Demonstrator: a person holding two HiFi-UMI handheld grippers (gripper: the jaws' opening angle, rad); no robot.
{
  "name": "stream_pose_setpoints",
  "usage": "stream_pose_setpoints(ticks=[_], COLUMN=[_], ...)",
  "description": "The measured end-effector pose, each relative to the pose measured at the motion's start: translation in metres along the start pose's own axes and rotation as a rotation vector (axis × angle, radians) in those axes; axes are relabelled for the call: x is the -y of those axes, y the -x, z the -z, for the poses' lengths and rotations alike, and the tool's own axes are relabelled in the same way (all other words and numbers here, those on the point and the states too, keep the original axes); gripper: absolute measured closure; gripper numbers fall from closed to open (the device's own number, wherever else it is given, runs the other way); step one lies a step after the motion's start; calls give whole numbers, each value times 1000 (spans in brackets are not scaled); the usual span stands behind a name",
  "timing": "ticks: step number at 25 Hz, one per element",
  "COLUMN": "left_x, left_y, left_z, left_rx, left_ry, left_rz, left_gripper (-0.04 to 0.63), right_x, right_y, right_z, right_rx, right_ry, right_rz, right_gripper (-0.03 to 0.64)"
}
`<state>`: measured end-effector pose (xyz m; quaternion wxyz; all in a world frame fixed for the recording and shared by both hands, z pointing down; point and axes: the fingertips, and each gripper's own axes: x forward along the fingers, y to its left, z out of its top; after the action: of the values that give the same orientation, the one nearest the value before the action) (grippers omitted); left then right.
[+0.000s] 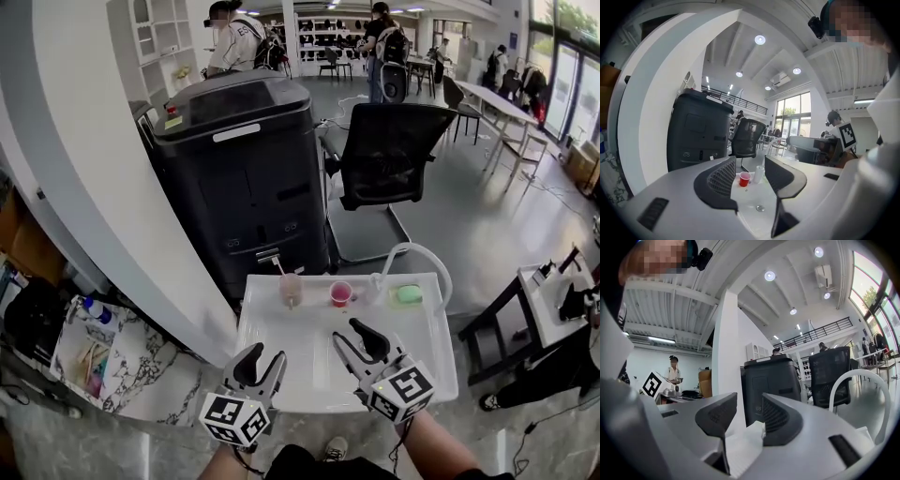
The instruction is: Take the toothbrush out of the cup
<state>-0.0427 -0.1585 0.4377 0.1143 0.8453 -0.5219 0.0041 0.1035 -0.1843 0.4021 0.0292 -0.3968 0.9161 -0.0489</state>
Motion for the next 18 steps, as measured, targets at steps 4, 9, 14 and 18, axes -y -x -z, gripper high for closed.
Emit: stream_pose_setpoints(ticks=[4,9,14,18], left_x=[-10,-30,-52,-76], left_y=[-19,-43,-68,-87], left_z=[-1,-2,2,5], left_rx=[-9,-24,-56,-82], left_ry=[-1,1,6,11], left_rz=[2,23,72,112], left_gripper=[396,396,396,396], right_x=[14,25,34,37], right_y=[-6,-23,-46,-70], right_z=[5,10,16,18], right_rx=[-2,-13,-19,-25], right_ry=[-18,-24,-38,-38], right_rz=[15,48,98,135], right_gripper=[453,453,453,453])
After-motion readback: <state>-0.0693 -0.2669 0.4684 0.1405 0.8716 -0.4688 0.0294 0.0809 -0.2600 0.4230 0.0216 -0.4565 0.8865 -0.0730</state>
